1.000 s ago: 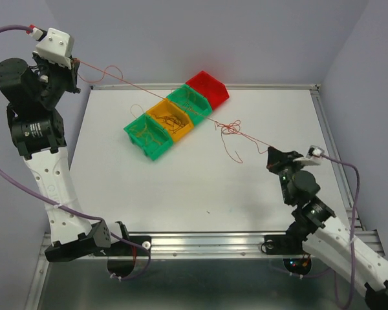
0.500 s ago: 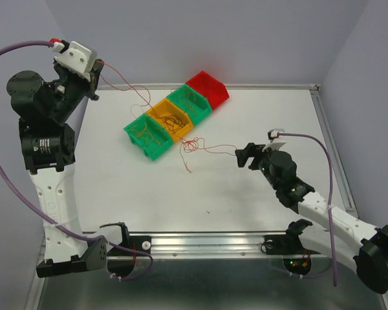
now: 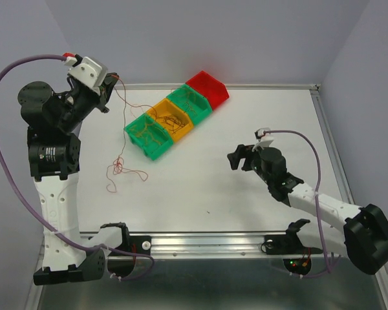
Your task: Untangle the cables
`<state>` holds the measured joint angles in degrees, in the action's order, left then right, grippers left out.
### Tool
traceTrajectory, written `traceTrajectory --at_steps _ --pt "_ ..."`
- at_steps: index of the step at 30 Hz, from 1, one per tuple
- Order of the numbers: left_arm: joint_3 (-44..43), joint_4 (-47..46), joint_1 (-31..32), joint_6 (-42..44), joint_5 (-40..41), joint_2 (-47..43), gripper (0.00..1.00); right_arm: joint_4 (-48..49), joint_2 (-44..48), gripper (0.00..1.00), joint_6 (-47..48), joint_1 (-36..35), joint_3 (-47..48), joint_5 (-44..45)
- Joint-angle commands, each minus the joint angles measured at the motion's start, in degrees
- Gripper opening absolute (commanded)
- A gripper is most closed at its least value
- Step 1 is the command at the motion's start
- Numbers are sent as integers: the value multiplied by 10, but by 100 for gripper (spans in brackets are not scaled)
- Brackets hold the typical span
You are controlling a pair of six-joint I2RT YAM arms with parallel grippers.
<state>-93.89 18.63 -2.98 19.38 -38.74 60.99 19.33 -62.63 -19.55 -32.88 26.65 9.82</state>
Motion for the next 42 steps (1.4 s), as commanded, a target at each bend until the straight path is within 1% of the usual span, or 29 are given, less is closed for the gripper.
traceTrajectory --at_steps 1,3,6,8,10,11,12,13,14,15,17,22,24,25,27,30,31,32,34,35,36,37,38,42 --pt "-6 -38 3 -4 3 -9 0 55 -21 87 -4 0 27 -95" --pt "0 -40 3 -3 -6 -9 0 103 -52 87 4 -23 25 -163" --pt "0 -40 3 -7 -12 -8 0 162 -101 85 35 -56 38 -196" --pt "-4 -40 3 -7 -13 -7 0 191 -133 79 59 -83 66 -219" --pt "-8 -41 3 -10 -15 -9 0 217 -184 77 72 -102 96 -252" --pt "-9 -42 3 -13 -17 -10 0 251 -201 77 72 -107 106 -263" --pt "-16 -42 3 -20 -21 -10 0 270 -236 80 71 -112 118 -288" --pt "-20 -44 3 -23 -26 -10 0 293 -252 83 69 -118 126 -297" --pt "-25 -45 3 -28 -40 -11 0 339 -270 88 69 -122 145 -306" --pt "-28 -46 3 -39 -47 -12 0 359 -298 96 71 -126 153 -319" --pt "-37 -47 3 -48 -63 -15 0 401 -325 98 85 -141 177 -328" --pt "-41 -50 3 -72 -102 -25 0 468 -390 99 118 -164 254 -328" --pt "-42 -54 3 -82 -119 -32 0 476 -421 99 121 -166 284 -320" --pt "-43 -55 3 -86 -121 -33 0 475 -431 98 117 -166 311 -309" --pt "-52 -62 4 -98 -125 -36 0 474 -462 95 116 -167 334 -311" --pt "-74 -83 3 -125 -127 -35 0 471 -499 85 101 -167 371 -346" --pt "-81 -97 4 -134 -126 -29 0 471 -520 81 94 -168 378 -372" --pt "-90 -104 3 -142 -123 -23 0 472 -528 80 89 -170 386 -380" --pt "-127 -118 3 -169 -123 2 0 474 -543 81 100 -183 388 -383" --pt "-141 -120 3 -180 -126 13 0 474 -546 84 101 -189 389 -381" --pt "-167 -125 3 -191 -143 24 0 475 -547 89 110 -193 390 -380" --pt "-179 -127 3 -198 -152 43 0 476 -548 91 114 -195 391 -379" --pt "-190 -135 4 -229 -159 51 0 477 -550 91 114 -198 393 -386" --pt "-198 -166 4 -264 -170 62 0 492 -549 97 113 -198 397 -374"
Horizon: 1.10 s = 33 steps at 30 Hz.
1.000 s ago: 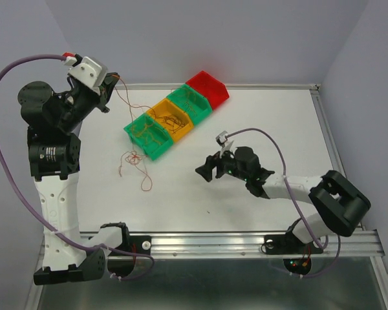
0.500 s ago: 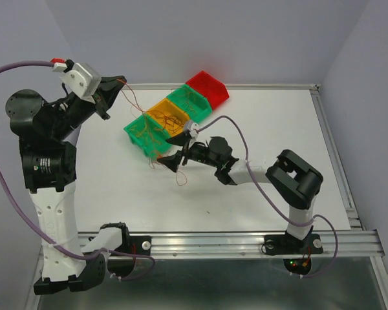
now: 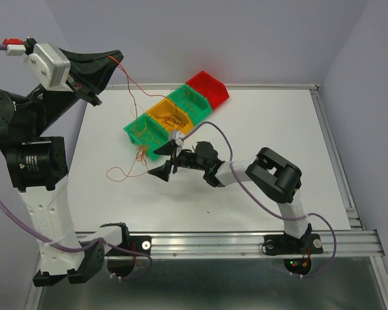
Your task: Untangle the cables
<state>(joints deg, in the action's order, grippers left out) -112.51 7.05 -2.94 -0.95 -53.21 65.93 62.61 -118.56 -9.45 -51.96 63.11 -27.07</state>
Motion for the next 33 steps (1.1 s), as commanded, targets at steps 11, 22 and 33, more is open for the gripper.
traceTrajectory --at_steps 11,22,33 --pt "40 -98 7 -88 -40 2 0 117 36 94 -1 -7 12 12" --pt "64 -91 8 -43 13 -11 0 127 75 7 -9 -7 -70 61" --pt "133 -6 68 110 105 112 0 66 361 4 -71 -7 -372 151"
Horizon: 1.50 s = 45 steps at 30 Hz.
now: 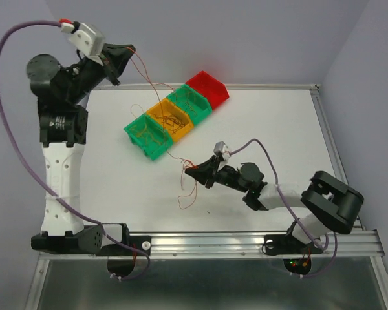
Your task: Untangle the cables
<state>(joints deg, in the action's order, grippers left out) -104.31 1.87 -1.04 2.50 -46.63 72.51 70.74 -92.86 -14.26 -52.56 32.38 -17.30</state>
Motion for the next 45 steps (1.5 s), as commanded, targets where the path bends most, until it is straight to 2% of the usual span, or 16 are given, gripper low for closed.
traceTrajectory --at_steps 1,2,3,4,8,11,12,13,15,17,20,25,29,35,40,45 --pt "96 51 73 111 86 50 0 -52 158 3 -23 -1 -68 66" --pt "120 52 100 130 111 52 0 -133 184 3 -23 -1 -69 94" --pt "162 53 148 143 139 54 0 -170 202 1 -21 -1 -64 110" --pt "185 49 164 148 140 57 0 -197 217 1 -22 -1 -62 127" --pt "259 9 214 152 123 61 0 -259 266 1 -22 0 -86 236" --pt "292 4 249 171 158 55 0 -315 285 1 -24 1 -94 259" --pt "313 2 257 174 164 53 2 -328 289 1 -25 2 -92 258" --pt "325 -5 269 177 167 54 15 -340 291 1 -30 1 -90 257" --pt "353 -12 281 191 192 56 27 -378 301 1 -31 2 -80 254" --pt "363 -14 286 203 207 62 33 -399 309 1 -31 1 -74 249" --pt "390 -35 286 213 221 54 32 -419 324 1 -29 1 -68 249" --pt "407 -55 286 207 154 48 32 -446 316 1 -15 2 -37 276" --pt "418 -50 286 232 110 37 55 -457 286 1 -7 3 0 284" --pt "472 -39 286 316 15 -5 69 -462 262 1 -3 5 24 293" --pt "477 18 285 388 -38 14 71 -467 259 1 -2 7 41 294" --pt "463 51 285 408 -64 45 71 -474 252 1 4 10 62 301"
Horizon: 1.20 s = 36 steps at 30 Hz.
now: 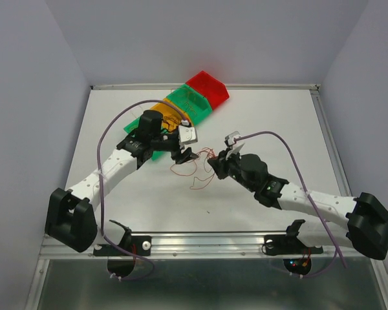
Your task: Untangle the cables
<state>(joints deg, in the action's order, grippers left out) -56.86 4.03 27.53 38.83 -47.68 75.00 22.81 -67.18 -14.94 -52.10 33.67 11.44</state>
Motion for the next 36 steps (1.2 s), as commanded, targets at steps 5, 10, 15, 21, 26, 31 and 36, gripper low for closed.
traceTrajectory --at_steps 5,10,15,21,26,31,36 --pt "-36 98 0 104 -103 39 71 4 -17 1 14 8 62 12" --pt "-47 124 1 120 -112 52 61 6 -26 1 19 9 68 -9" --pt "-63 100 0 79 -80 70 8 13 -27 1 29 9 61 -22" --pt "-21 7 1 5 30 14 4 15 -72 1 41 20 56 5" --pt "-24 3 1 -17 80 -2 4 47 -141 1 33 72 67 -56" --pt "-28 4 1 -25 74 -13 4 156 -192 1 70 103 55 -146" --pt "-40 12 1 -30 76 -18 4 187 -252 34 88 106 92 -176"
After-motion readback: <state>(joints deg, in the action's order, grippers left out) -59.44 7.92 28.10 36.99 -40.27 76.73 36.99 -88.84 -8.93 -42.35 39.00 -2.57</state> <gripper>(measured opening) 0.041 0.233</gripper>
